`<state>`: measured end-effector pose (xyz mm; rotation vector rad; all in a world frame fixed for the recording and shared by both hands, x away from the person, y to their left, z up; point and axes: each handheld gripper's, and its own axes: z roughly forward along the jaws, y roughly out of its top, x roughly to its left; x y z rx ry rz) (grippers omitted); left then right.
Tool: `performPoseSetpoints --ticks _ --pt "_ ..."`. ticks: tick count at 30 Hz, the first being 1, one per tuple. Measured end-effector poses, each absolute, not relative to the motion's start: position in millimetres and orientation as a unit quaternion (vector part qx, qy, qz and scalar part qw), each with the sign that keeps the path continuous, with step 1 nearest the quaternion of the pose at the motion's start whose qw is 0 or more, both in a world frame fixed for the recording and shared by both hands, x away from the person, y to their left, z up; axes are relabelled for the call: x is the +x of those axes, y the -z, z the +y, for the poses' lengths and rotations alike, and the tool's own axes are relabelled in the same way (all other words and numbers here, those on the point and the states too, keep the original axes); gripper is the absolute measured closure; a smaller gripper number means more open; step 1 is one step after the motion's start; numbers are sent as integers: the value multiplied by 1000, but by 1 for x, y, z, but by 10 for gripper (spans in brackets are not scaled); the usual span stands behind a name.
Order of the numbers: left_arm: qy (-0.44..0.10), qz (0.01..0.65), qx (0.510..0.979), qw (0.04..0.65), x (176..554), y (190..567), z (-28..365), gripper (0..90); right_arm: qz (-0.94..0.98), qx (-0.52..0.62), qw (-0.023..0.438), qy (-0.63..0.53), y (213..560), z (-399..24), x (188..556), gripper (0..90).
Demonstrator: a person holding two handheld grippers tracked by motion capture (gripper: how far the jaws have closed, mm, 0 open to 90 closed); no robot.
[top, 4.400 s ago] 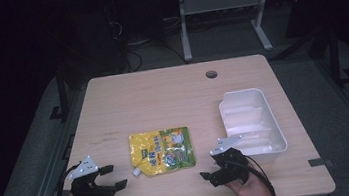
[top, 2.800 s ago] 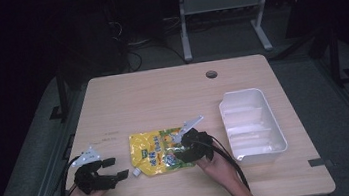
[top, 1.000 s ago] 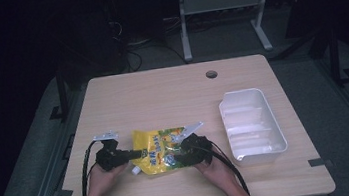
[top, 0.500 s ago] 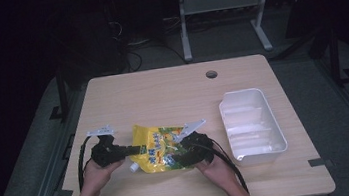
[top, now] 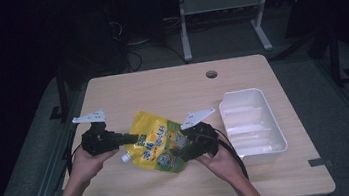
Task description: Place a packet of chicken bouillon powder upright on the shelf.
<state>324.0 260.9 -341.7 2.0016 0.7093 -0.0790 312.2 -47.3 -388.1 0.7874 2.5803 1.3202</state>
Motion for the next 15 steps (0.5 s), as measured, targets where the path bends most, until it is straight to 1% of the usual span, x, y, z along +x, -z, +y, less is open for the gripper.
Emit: performPoseSetpoints --ticks 1,3,4,5,7,8,10,11,12,15 --pt "32 285 825 487 323 338 260 899 857 256 71 -441 379 -47 314 201" --pt "32 274 829 486 322 332 258 899 857 253 74 -443 375 -47 315 200" --pt "32 262 834 484 321 326 256 898 855 243 82 -451 362 -47 317 188" --pt "32 262 834 484 321 326 256 899 855 243 82 -451 362 -47 317 188" --pt "35 250 838 483 319 322 254 899 854 235 85 -457 351 -47 321 182" --pt "36 244 841 482 318 321 252 898 853 224 77 -466 341 -47 326 190" --pt "37 228 847 478 316 317 249 899 855 211 67 -469 334 -44 331 202" --pt "37 228 847 478 316 317 249 899 855 211 67 -469 334 -44 331 202" --pt "37 223 849 478 315 316 247 899 862 196 50 -466 331 -40 335 221" --pt "39 211 853 476 314 314 244 899 869 178 39 -461 331 -35 338 238"
